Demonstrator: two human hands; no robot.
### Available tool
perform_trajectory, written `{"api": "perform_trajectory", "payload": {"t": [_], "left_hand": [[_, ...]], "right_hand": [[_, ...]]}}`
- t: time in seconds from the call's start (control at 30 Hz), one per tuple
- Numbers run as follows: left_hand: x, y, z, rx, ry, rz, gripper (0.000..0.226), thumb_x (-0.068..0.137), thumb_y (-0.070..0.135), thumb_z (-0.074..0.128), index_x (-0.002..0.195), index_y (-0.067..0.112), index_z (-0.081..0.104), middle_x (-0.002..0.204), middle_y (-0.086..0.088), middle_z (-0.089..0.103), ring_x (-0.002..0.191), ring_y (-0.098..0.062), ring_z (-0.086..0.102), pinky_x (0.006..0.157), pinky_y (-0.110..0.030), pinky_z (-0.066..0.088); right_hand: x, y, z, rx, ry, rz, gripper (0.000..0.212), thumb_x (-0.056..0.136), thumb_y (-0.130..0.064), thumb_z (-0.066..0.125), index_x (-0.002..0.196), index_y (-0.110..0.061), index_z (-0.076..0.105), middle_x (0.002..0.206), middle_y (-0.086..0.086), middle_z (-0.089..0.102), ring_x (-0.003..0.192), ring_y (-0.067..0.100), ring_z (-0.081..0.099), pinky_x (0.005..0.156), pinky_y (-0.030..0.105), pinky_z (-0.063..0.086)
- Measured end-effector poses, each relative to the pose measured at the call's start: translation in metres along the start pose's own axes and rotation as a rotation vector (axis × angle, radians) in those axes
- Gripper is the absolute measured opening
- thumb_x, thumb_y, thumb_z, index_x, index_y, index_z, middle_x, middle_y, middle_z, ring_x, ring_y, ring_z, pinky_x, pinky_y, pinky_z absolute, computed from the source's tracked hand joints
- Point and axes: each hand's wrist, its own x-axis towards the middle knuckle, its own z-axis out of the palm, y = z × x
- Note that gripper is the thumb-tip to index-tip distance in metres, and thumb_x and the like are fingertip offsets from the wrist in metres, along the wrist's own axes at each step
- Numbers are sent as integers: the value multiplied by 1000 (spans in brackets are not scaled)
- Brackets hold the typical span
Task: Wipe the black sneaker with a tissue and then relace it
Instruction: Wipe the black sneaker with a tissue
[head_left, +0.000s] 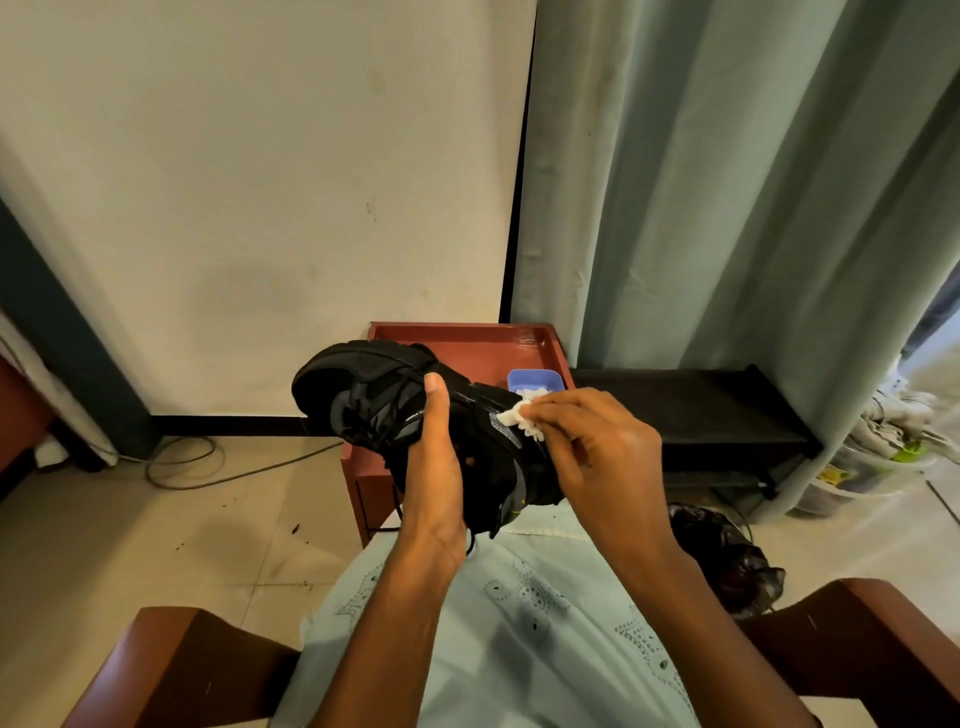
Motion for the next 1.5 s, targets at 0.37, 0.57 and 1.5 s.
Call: {"api": "perform_trajectory", "payload": {"t": [0.37,0.57,1.5], "left_hand": [[-1,1,-3,-56,226,121,122,38,106,37,131,30,60,130,2,64,124,-22,58,110,-48,41],[-12,5,8,-54,167,150,113,53,102,33,128,24,62,126,-1,68,121,-20,61,109,-45,42],[2,-3,0,-60,254,114,129,43,108,29,145,30,44,146,-3,52,137,-23,46,116,-49,31]], "right_hand": [[-13,-45,-12,-12,-184,-86,42,71,5,78,102,-23,76,98,-5,76,89,12,72,74,31,62],[7,-46,-13,82,-189,-44,26,82,-7,64,97,-22,79,98,-6,77,92,9,72,80,35,61],[-34,-48,0,157,-126,116,28,88,-48,61,103,-28,75,89,-20,57,88,3,53,72,17,48]]}}
